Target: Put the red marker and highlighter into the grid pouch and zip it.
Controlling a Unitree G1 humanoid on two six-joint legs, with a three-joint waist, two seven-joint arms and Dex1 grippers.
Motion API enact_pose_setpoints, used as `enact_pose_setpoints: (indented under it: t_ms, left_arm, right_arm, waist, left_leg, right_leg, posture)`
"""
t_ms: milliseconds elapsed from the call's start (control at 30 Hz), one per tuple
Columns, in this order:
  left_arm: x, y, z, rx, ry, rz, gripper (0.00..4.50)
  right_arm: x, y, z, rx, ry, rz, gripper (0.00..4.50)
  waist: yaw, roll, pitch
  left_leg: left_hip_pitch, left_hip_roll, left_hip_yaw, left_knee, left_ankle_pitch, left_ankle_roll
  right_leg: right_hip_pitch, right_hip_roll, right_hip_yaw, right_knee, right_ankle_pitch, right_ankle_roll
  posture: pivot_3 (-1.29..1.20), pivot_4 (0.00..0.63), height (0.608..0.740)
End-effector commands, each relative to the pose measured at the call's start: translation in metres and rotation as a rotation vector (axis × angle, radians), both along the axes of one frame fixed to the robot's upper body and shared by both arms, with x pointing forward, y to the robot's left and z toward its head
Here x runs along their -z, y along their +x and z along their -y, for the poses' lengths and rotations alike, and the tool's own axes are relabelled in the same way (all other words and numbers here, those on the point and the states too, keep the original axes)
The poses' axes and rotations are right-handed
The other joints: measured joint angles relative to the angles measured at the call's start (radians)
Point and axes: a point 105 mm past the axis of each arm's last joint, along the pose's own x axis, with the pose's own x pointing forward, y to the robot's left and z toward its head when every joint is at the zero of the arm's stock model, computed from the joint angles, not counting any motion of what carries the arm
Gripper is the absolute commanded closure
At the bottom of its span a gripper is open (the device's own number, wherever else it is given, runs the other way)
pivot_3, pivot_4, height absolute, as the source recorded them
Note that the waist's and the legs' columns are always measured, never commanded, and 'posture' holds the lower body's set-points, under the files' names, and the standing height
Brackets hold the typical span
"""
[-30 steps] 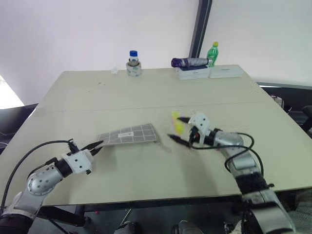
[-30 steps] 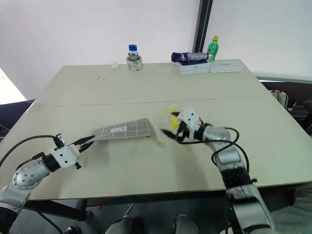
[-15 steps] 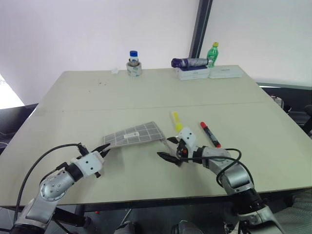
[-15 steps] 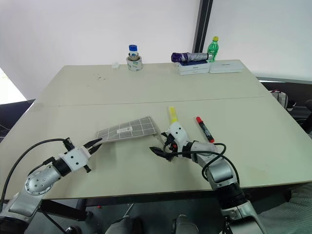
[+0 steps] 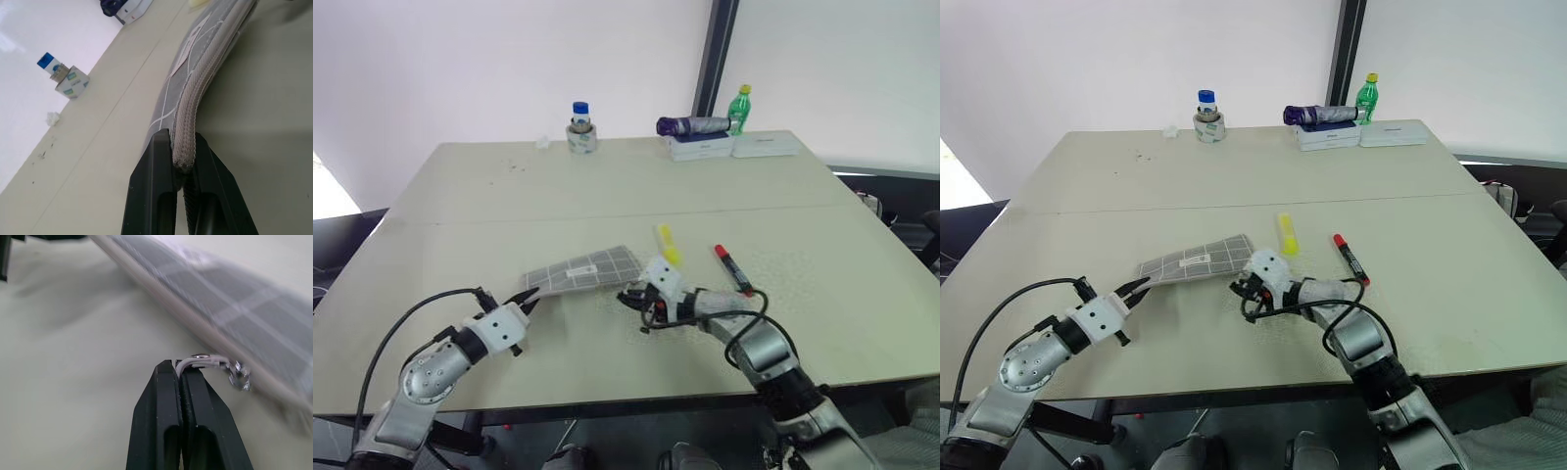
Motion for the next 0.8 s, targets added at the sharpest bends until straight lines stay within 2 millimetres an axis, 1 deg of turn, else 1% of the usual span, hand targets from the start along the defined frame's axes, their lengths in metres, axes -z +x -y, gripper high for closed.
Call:
enact_pose_setpoints:
  t_ms: [33, 100, 167, 300, 433, 567, 733, 800]
  left_arm:
    - [-0.008, -0.002, 0.013, 0.031, -0.011, 0.039, 4.50]
    - [-0.006, -0.004, 0.020, 0.045, -0.006, 0.040, 4.50]
    - [-0.007, -0.003, 0.022, 0.036, -0.025, 0.042, 4.50]
    - [-0.009, 0.001, 0.028, 0.023, -0.045, 0.051, 4.50]
    - [-0.010, 0.005, 0.033, 0.023, -0.044, 0.057, 4.50]
    - [-0.010, 0.009, 0.037, 0.025, -0.046, 0.061, 4.50]
    - [-0.011, 0.010, 0.037, 0.025, -0.045, 0.068, 4.50]
    - [-0.012, 0.011, 0.034, 0.011, -0.045, 0.074, 4.50]
  right_arm:
    - [-0.009, 0.000, -0.027, -0.088, -0.018, 0.088, 4.47]
    - [-0.016, -0.002, -0.046, -0.147, -0.017, 0.121, 4.47]
    - [-0.018, -0.007, -0.058, -0.216, -0.034, 0.163, 4.47]
    - [-0.018, -0.018, -0.075, -0.337, -0.055, 0.203, 4.47]
    - [-0.019, -0.025, -0.085, -0.416, -0.072, 0.236, 4.47]
    - [-0.016, -0.031, -0.087, -0.482, -0.094, 0.260, 4.47]
    - [-0.019, -0.026, -0.082, -0.448, -0.042, 0.207, 4.47]
    - [-0.021, -0.024, -0.074, -0.427, -0.009, 0.170, 3.88]
  waist:
    - [0.000, 0.000, 0.000]
    - [-0.001, 0.000, 0.000]
    - [-0.001, 0.000, 0.000]
    - [0.003, -0.001, 0.000]
    - [0.003, -0.001, -0.001]
    - [0.002, -0.001, -0.001]
    - [0.001, -0.001, -0.001]
    - [0.002, -0.001, -0.001]
  left_leg:
    - [0.000, 0.000, 0.000, 0.000, 0.000, 0.000]
    - [0.000, 0.000, 0.000, 0.000, 0.001, -0.001]
    - [0.000, 0.000, 0.000, 0.000, 0.002, -0.003]
    - [0.000, 0.000, 0.000, 0.000, 0.003, -0.005]
    - [0.000, 0.000, 0.000, 0.000, 0.003, -0.005]
    - [0.000, 0.000, 0.000, 0.000, 0.003, -0.005]
    - [0.000, 0.000, 0.000, 0.000, 0.003, -0.005]
    - [0.000, 0.000, 0.000, 0.000, 0.003, -0.005]
  right_leg:
    - [0.000, 0.000, 0.000, 0.000, 0.000, 0.000]
    - [0.000, 0.000, 0.000, 0.000, 0.000, 0.000]
    - [0.000, 0.000, 0.000, 0.000, 0.000, 0.000]
    - [0.000, 0.000, 0.000, 0.000, 0.000, 0.000]
    - [0.001, 0.000, -0.001, 0.000, 0.000, 0.000]
    - [0.000, 0.000, -0.001, 0.000, 0.000, 0.000]
    - [0.000, 0.000, -0.001, 0.000, 0.000, 0.000]
    - [0.000, 0.000, -0.001, 0.000, 0.000, 0.000]
  posture:
    - [0.00, 0.150, 0.740]
    - [0.00, 0.150, 0.740]
    - [0.00, 0.150, 0.740]
    - [0.00, 0.150, 0.740]
    - [0.00, 0.150, 0.740]
    - [0.00, 0.150, 0.740]
    - [0.00, 0.150, 0.740]
    - [0.00, 0.150, 0.740]
